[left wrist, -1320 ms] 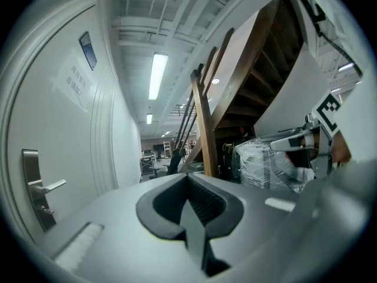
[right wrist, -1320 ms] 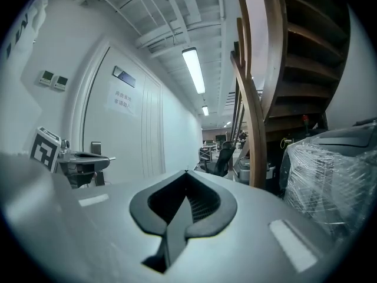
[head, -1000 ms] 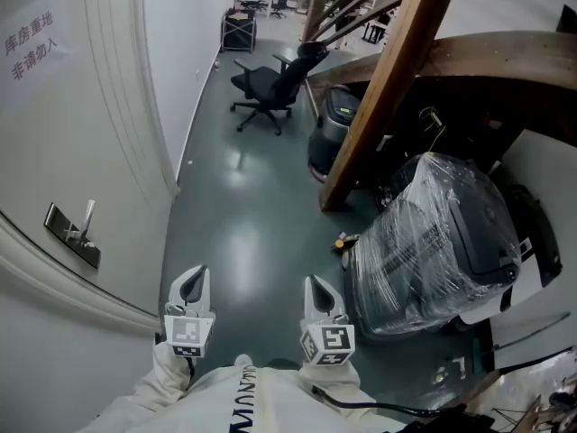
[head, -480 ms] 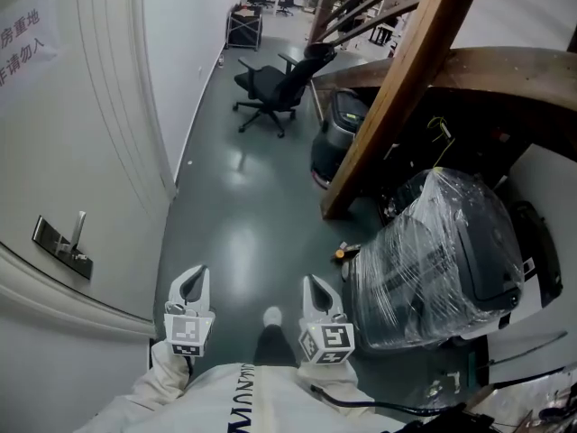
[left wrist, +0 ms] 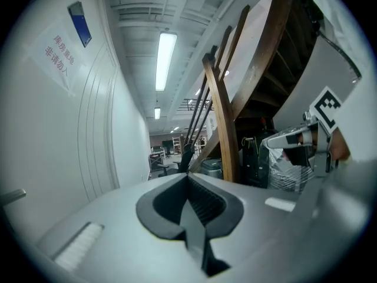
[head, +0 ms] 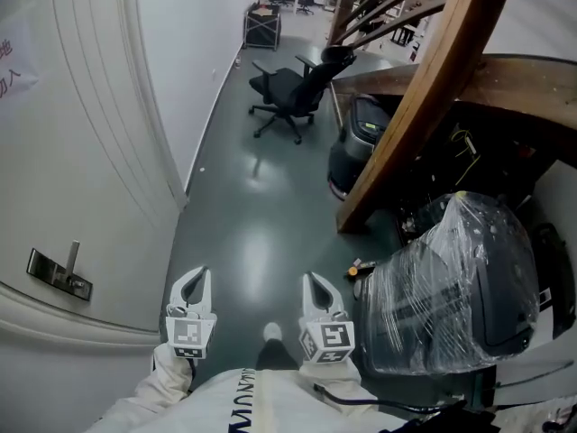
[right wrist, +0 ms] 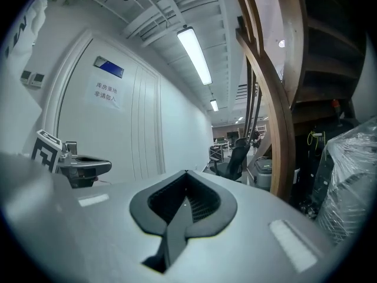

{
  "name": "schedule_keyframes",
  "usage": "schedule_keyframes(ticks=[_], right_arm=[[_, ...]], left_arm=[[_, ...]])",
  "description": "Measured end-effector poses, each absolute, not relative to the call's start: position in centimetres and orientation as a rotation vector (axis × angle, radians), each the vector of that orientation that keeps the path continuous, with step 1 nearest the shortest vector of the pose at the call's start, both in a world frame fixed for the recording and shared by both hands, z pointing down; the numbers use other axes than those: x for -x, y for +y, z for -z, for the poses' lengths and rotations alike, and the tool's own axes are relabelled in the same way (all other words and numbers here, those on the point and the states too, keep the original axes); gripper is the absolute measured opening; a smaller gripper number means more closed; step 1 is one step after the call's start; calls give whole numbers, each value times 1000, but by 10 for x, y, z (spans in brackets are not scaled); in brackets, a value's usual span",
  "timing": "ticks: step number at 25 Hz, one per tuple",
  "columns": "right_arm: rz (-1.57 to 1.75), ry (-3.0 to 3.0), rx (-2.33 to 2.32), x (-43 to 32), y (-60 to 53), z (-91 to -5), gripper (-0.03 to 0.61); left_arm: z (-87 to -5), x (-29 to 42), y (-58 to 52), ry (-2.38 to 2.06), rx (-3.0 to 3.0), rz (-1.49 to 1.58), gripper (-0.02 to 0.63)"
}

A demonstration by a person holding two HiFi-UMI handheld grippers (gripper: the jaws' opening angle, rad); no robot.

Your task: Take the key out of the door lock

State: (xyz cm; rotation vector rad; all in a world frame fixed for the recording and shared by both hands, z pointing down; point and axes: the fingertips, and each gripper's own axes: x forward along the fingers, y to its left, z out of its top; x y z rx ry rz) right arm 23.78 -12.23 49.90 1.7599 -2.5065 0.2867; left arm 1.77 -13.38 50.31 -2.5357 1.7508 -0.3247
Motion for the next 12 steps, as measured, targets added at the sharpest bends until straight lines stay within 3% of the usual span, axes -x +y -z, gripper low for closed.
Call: schedule_keyframes(ticks=[12], right_arm=[[-326,-2579,-1645,-261,-227,-505,0]], left_arm=[[-497,-34,-221,1867,2440,366,0]])
